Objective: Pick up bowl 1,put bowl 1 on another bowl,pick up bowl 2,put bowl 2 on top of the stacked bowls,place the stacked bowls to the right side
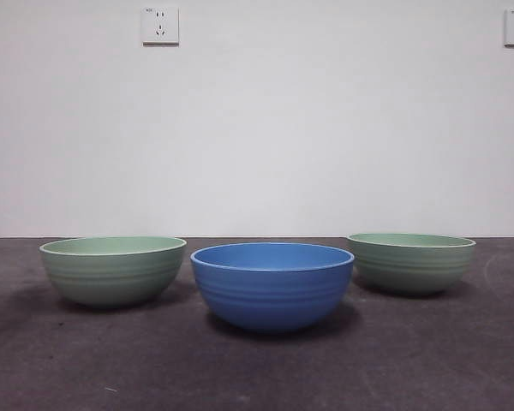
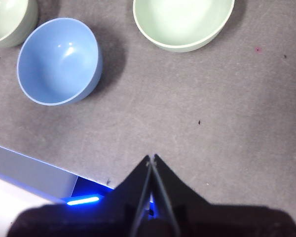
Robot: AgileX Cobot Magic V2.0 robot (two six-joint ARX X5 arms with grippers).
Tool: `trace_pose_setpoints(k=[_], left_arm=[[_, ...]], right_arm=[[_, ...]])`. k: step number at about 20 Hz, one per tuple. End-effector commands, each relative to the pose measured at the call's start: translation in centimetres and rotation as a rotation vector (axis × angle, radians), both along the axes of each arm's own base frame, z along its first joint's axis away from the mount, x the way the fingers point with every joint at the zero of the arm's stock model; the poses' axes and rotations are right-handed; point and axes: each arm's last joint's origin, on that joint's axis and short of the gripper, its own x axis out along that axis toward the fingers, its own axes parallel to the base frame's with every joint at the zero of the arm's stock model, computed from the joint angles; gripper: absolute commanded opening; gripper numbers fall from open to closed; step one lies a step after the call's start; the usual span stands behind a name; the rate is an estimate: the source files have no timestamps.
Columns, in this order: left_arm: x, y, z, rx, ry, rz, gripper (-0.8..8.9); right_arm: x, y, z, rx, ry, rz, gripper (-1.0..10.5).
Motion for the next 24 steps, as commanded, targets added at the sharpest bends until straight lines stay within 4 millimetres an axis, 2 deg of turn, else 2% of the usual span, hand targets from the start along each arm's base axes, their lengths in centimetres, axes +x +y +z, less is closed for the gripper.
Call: trace_pose_setpoints(k=[1, 2, 3, 5, 6, 13, 16, 20, 24], left_arm=[[-0.1, -0.1, 0.1, 0.014, -0.014, -0.016, 0.01], [-0.1, -0.1, 0.1, 0.013, -0.014, -0.015, 0.31], [-0.1, -0.1, 0.1, 0.008, -0.009, -0.009, 1.64], [-0.1, -0.1, 0.1, 0.005, -0.007, -0.005, 5.53], [-0.1, -0.1, 0.1, 0.005, -0.007, -0.005, 5.88], [-0.1, -0.1, 0.1, 0.004, -0.007, -0.005, 5.88], [-0.1, -0.1, 0.1, 0.004, -0.007, -0.005, 5.87], [-0.1, -0.1, 0.1, 0.004, -0.007, -0.005, 5.87], [-0.1, -0.1, 0.1, 0.003, -0.006, -0.006, 5.86]], right_arm=[[0.0, 0.0, 0.1, -0.003, -0.012, 0.007, 0.1], [0.0, 0.0, 0.1, 0.001, -0.011, 0.000, 0.6], [0.1, 0.0, 0.2, 0.006, -0.011, -0.008, 1.8], [0.1, 0.0, 0.2, 0.016, -0.011, -0.023, 4.6], [0.1, 0.1, 0.2, 0.018, -0.011, -0.025, 5.6], [0.3, 0.1, 0.3, 0.031, -0.023, -0.043, 5.7], [1.1, 0.2, 0.4, 0.060, -0.050, -0.079, 5.7], [4.1, 0.5, 0.1, 0.104, -0.079, -0.138, 5.6], [8.9, 1.0, -2.2, 0.112, -0.039, -0.166, 5.6]])
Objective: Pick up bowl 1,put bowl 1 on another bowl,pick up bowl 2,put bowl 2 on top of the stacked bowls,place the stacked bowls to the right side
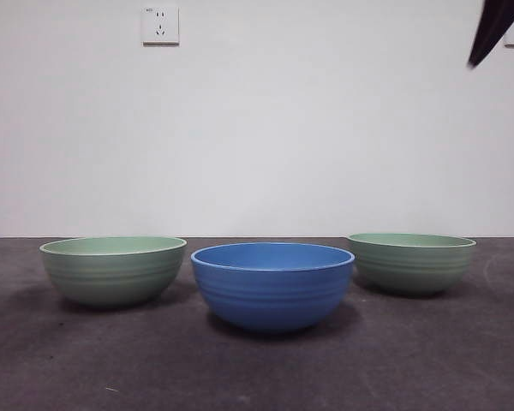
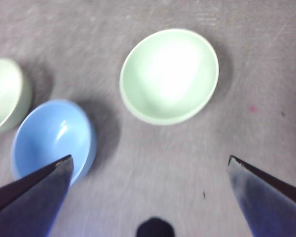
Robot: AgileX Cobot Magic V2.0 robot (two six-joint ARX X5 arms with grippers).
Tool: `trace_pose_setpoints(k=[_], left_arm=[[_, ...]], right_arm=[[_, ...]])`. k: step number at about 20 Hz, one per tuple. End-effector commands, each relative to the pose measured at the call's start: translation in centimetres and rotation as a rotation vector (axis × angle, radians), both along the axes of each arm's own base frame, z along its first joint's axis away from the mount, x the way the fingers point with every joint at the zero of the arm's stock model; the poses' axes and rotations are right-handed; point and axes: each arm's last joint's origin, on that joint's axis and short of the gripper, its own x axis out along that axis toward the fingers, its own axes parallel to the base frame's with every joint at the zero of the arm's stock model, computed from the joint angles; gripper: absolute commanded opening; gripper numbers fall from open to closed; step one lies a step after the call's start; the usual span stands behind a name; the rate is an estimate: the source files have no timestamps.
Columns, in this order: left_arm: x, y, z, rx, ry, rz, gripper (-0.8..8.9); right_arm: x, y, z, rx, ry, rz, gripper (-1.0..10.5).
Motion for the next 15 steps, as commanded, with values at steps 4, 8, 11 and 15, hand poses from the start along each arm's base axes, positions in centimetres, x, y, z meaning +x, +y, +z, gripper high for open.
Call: trace_pose_setpoints(k=[4, 8, 11, 15], left_arm=[[-0.1, 0.0, 0.1, -0.002, -0.004, -0.004, 5.86], [-0.1, 0.0, 0.1, -0.001, -0.004, -0.003, 5.86], [-0.1, 0.0, 0.1, -0.001, -0.004, -0.003, 5.86], [-0.1, 0.0, 0.0, -0.001, -0.001, -0.003, 5.86]], right_arm=[[6.0, 0.6, -4.7, -0.045, 0.103, -0.067, 5.6], [8.9, 0.8, -8.1, -0.065, 0.149, -0.077, 4.9], [10.7, 1.0, -10.3, -0.075, 0.154, -0.095, 4.7], [12.0, 1.1, -12.4, -0.080, 0.164, -0.104, 2.9]])
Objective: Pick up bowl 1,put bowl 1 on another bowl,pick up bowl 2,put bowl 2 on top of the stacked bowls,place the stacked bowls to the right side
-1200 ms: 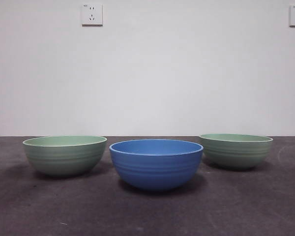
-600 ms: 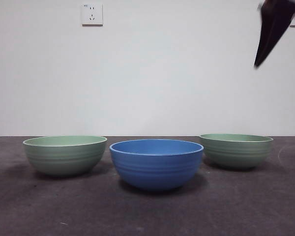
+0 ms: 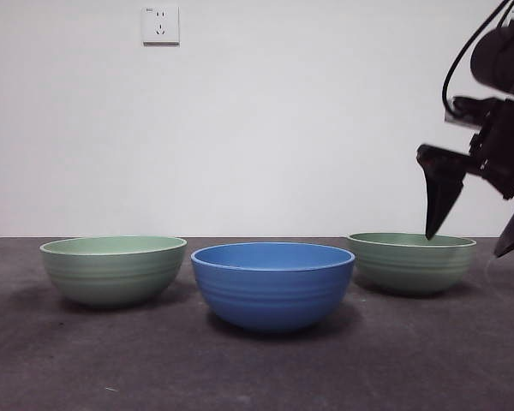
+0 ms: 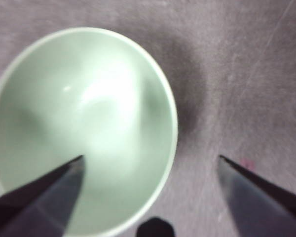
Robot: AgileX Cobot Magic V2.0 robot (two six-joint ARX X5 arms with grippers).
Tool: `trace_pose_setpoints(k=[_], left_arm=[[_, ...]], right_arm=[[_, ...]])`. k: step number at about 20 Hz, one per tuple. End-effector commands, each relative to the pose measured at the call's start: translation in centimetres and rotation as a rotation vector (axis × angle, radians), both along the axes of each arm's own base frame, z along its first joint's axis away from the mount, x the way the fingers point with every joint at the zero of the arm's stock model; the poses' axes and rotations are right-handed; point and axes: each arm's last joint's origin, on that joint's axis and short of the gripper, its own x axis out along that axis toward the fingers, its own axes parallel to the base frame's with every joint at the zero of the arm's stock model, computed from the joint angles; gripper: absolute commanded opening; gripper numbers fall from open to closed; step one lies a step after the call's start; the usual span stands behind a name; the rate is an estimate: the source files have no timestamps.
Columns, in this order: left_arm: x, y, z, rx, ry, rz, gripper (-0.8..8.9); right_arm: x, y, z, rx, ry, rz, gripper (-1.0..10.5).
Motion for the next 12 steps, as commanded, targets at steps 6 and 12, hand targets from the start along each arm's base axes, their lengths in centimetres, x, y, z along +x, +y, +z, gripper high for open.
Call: trace_pose_setpoints(k=[6, 12], left_arm=[[-0.21, -0.02, -0.07, 0.001, 0.016, -0.002, 5.86], [-0.19, -0.02, -0.08, 0.001, 0.017, -0.001, 5.86]], right_arm=[[1.19, 0.18, -1.51, 0.006, -0.016, -0.012, 0.3], [1.30, 0.20, -1.27, 0.010, -0.034, -0.010, -0.1]])
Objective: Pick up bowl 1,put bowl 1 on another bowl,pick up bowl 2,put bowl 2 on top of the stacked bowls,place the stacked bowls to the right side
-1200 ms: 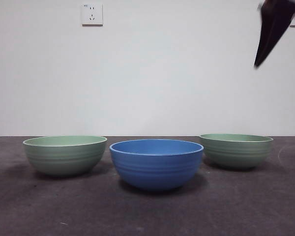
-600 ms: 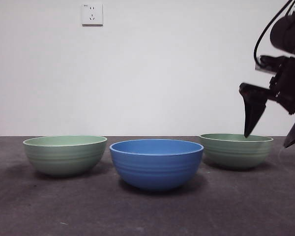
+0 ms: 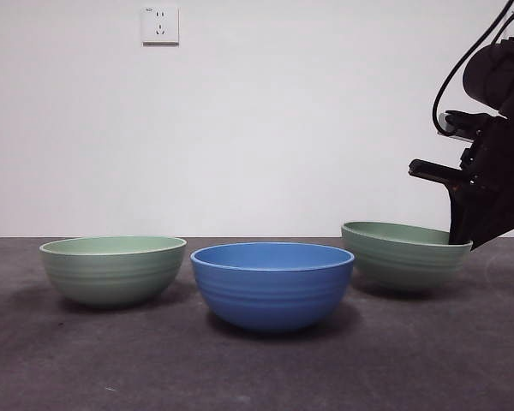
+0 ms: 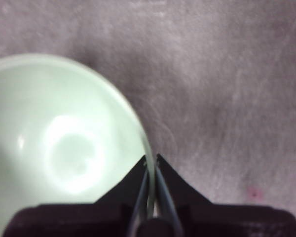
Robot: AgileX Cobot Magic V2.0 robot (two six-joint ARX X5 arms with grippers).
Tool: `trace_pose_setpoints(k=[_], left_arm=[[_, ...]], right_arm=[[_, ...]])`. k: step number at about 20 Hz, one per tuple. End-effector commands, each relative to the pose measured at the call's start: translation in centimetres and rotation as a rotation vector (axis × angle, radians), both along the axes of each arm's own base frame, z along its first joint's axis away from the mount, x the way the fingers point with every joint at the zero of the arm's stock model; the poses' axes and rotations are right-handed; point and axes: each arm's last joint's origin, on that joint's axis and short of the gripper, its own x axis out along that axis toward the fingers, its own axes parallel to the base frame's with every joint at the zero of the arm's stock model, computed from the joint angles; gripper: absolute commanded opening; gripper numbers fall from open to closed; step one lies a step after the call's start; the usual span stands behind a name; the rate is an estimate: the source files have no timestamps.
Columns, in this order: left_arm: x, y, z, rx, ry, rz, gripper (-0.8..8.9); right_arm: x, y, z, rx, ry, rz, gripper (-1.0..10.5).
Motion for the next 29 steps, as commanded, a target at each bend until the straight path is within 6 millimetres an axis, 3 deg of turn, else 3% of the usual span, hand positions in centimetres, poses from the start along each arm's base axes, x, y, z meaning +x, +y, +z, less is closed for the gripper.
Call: trace_pose_setpoints(k=[1, 7, 10, 12, 19, 25, 29], left_arm=[[-0.1, 0.0, 0.0, 0.001, -0.001, -0.002, 5.86], [0.0, 0.0, 0.0, 0.001, -0.002, -0.002, 5.86], [0.0, 0.0, 0.0, 0.001, -0.003, -0.002, 5.86], [0.0, 0.0, 0.0, 0.001, -0.003, -0.002, 5.86], [0.0, 0.0, 0.0, 0.001, -0.002, -0.002, 5.86], [0.0, 0.0, 0.0, 0.001, -0.001, -0.002, 5.86], [0.1, 0.0, 0.0, 0.001, 0.003, -0.002, 5.86]], right_arm=[[0.1, 0.1, 0.3, 0.009, -0.010, -0.001, -0.1], [-2.5, 1.1, 5.6, 0.035, -0.130, 0.039, -0.1], [-4.8, 3.2, 7.9, 0.041, -0.162, 0.127, -0.1], [-6.0, 5.0, 8.3, 0.045, -0.154, 0.196, -0.1], [-7.6, 11.2, 6.3, -0.022, -0.096, 0.350, -0.1], [-6.7, 13.1, 2.3, -0.067, 0.026, 0.388, -0.1], [-6.5, 13.3, 1.7, -0.068, 0.043, 0.397, 0.0]])
